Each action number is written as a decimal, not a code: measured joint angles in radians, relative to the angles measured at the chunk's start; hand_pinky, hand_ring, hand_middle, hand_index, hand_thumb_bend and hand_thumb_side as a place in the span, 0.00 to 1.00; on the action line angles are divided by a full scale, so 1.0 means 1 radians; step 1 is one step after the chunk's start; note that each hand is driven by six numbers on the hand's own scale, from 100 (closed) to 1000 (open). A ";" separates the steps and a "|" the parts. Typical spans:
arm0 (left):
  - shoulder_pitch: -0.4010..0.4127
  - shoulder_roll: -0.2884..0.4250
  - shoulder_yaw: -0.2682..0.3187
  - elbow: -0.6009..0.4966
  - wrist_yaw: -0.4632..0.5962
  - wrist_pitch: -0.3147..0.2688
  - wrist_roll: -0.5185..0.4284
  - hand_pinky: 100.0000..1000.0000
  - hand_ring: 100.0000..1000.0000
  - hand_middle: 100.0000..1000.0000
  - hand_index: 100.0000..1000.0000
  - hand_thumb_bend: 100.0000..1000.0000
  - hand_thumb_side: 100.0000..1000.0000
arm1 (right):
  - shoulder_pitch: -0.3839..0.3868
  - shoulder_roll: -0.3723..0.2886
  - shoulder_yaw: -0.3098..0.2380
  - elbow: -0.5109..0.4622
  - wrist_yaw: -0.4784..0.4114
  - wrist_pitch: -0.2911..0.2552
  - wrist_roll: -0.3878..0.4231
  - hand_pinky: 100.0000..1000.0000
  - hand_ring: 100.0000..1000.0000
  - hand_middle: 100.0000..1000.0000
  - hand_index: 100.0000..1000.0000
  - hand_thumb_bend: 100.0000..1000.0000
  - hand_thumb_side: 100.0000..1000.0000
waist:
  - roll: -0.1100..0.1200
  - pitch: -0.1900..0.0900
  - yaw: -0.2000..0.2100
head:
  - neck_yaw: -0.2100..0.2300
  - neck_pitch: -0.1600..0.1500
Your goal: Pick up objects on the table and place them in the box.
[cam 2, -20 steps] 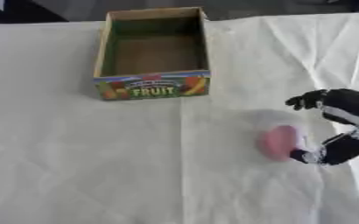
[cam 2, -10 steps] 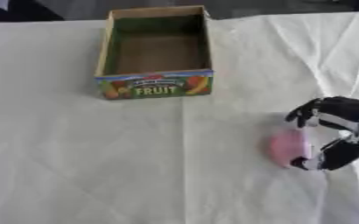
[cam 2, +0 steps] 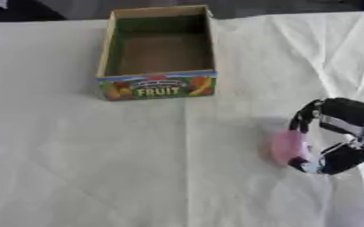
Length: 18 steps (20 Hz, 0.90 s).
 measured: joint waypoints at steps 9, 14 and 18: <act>0.000 -0.007 0.000 0.000 -0.002 0.001 0.000 0.47 0.46 0.53 0.72 0.00 0.85 | 0.006 0.010 0.000 0.011 -0.008 0.000 0.028 0.61 0.73 0.52 0.69 0.03 0.28 | 0.000 0.001 0.000 | 0.003 0.001; 0.000 -0.007 0.000 0.000 -0.002 0.004 0.003 0.46 0.46 0.53 0.72 0.00 0.84 | 0.006 0.016 0.000 0.011 -0.031 -0.002 0.022 0.57 0.70 0.49 0.66 0.00 0.29 | 0.000 0.001 0.000 | 0.007 0.001; 0.000 -0.008 0.000 0.000 -0.003 0.005 0.004 0.46 0.46 0.53 0.72 0.00 0.84 | 0.007 0.016 -0.001 0.003 -0.047 0.005 -0.010 0.55 0.68 0.47 0.63 0.00 0.27 | 0.000 0.001 -0.002 | 0.008 0.001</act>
